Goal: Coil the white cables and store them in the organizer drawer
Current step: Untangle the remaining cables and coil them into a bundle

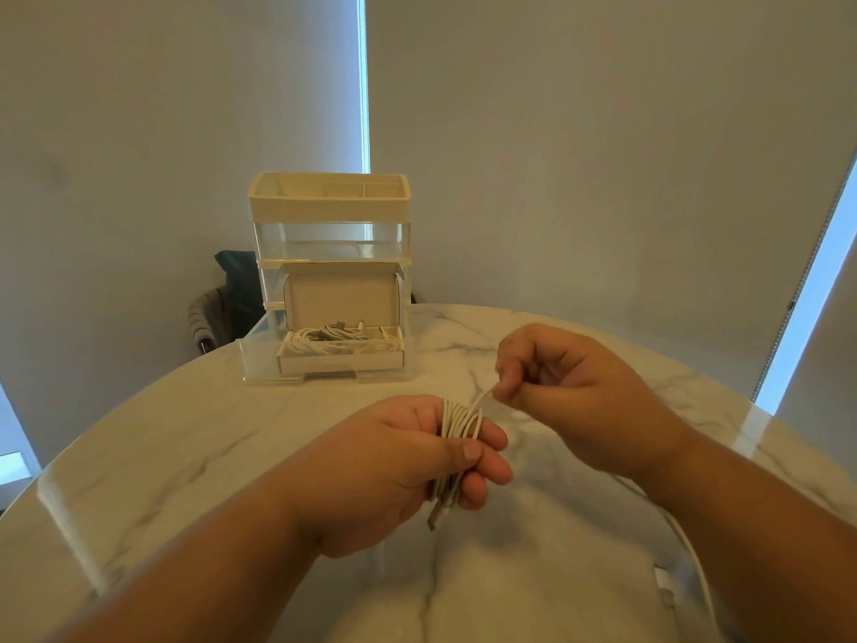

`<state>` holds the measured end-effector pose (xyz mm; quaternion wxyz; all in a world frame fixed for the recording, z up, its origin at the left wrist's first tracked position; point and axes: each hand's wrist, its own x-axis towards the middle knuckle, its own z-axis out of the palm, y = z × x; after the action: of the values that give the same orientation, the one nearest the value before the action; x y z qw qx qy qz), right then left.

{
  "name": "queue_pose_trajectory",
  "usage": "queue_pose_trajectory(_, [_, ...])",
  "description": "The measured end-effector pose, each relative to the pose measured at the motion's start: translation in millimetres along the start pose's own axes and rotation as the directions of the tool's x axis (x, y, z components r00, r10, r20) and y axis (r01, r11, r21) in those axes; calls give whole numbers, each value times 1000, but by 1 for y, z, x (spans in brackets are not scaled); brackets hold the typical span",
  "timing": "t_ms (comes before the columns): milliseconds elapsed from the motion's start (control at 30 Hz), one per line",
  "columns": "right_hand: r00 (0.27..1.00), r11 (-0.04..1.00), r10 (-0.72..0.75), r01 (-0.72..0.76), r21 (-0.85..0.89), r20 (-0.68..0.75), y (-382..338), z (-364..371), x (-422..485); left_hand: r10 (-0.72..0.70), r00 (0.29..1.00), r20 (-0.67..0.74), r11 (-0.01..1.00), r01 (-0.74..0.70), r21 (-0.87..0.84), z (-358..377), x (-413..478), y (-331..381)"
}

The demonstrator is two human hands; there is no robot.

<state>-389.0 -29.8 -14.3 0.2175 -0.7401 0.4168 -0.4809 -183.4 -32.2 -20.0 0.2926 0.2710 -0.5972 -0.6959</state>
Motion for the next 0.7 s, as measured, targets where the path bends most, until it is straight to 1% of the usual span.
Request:
queue_pose_trajectory(67, [996,966,-80,65,-252,-47,-2,1,1,8,998,62,998,-5,-59,-3,-1,0])
queue_pose_trajectory(100, [993,939,-105,83,-334,-47,-4,4,2,22,994,107,996,-12,-92,-4,-1,1])
queue_pose_trajectory(133, [992,925,-118,97,-368,-37,-4,9,2,46,989,142,990,-26,-137,-5,0,2])
queue_pose_trajectory(167, [993,925,-114,101,-366,-15,-3,13,2,77,985,153,980,-47,-191,-7,0,2])
queue_pose_trajectory(233, [998,969,-39,52,-240,56,-4,17,1,134,985,107,951,-97,-294,-10,4,3])
queue_pose_trajectory(300, [987,993,44,-26,-116,157,-12,17,-1,162,986,40,934,-141,-329,-13,6,3])
queue_pose_trajectory(333, [981,994,66,-49,-97,185,-17,18,-2,173,985,20,935,-158,-317,-12,6,2])
queue_pose_trajectory(433, [975,983,152,-132,-128,159,-27,25,-6,182,983,-19,957,-181,-228,-8,7,-1])
queue_pose_trajectory(567, [968,982,181,-166,-94,173,-34,32,-6,164,985,-46,961,-170,-216,-3,7,-1])
queue_pose_trajectory(633, [964,978,185,-161,-136,191,-35,29,-6,148,987,-58,965,-157,-211,-1,7,-1])
queue_pose_trajectory(700, [965,966,178,-134,-223,191,-36,26,-5,122,990,-72,968,-135,-214,-2,8,-3])
